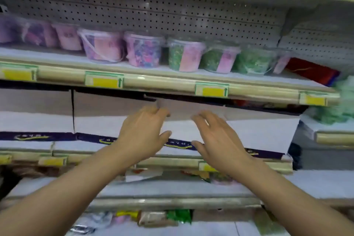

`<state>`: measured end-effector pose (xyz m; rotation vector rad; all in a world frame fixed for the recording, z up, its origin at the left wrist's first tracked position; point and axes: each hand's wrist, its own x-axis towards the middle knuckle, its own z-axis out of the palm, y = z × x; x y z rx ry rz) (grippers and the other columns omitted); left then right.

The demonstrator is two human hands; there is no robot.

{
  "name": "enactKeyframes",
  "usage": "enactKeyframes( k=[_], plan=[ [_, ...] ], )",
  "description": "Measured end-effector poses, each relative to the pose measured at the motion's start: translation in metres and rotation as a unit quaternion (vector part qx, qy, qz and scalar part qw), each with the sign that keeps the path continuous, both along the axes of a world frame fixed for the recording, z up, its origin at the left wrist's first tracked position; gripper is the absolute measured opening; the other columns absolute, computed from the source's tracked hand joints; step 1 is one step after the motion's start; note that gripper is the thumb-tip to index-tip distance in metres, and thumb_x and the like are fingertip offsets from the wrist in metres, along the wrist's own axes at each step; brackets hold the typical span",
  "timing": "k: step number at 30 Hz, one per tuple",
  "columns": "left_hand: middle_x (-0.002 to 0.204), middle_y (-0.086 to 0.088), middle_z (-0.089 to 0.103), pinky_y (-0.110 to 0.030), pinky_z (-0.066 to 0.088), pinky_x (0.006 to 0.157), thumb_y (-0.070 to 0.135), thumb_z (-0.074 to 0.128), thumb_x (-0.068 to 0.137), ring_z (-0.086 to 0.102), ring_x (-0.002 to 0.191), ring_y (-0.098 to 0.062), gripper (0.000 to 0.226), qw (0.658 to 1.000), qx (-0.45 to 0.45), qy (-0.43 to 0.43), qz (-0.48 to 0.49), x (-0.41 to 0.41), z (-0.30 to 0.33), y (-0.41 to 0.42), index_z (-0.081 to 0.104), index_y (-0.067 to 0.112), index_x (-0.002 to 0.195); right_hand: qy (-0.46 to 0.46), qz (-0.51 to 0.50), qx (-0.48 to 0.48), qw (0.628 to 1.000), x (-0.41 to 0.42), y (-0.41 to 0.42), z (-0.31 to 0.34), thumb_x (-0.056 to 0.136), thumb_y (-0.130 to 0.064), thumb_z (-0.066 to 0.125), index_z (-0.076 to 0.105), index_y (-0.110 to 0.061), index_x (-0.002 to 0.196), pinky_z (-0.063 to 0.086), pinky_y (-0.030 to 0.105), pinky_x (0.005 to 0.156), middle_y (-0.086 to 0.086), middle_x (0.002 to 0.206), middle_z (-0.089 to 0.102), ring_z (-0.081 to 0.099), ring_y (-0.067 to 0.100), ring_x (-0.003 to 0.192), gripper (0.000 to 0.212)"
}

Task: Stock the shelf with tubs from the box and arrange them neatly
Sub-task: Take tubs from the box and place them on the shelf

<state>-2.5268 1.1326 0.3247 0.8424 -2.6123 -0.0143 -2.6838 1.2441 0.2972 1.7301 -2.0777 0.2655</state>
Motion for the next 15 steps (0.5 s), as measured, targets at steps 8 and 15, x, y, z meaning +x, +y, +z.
enactKeyframes(
  k=[8, 15],
  plan=[
    [0.129, 0.002, 0.052, -0.032, 0.046, 0.083, 0.039, 0.049, 0.092, 0.051, 0.115, -0.022, 0.039, 0.984, 0.145, -0.104, 0.014, -0.024, -0.119, 0.091, 0.043, 0.027, 0.128, -0.136, -0.007, 0.149, 0.979, -0.031, 0.087, -0.102, 0.087, -0.03, 0.058, 0.043, -0.013, 0.131, 0.042, 0.036, 0.092, 0.009, 0.132, 0.042, 0.049, 0.031, 0.113, 0.049],
    [0.126, 0.006, 0.056, -0.032, 0.047, 0.083, 0.036, 0.05, 0.09, 0.051, 0.118, -0.018, 0.034, 0.951, 0.252, -0.181, 0.011, -0.024, -0.23, 0.132, 0.046, 0.027, 0.123, -0.227, -0.093, 0.273, 0.93, -0.038, 0.147, -0.208, 0.09, -0.028, 0.054, 0.036, -0.015, 0.136, 0.041, 0.035, 0.086, 0.007, 0.134, 0.04, 0.048, 0.03, 0.116, 0.051]
  ],
)
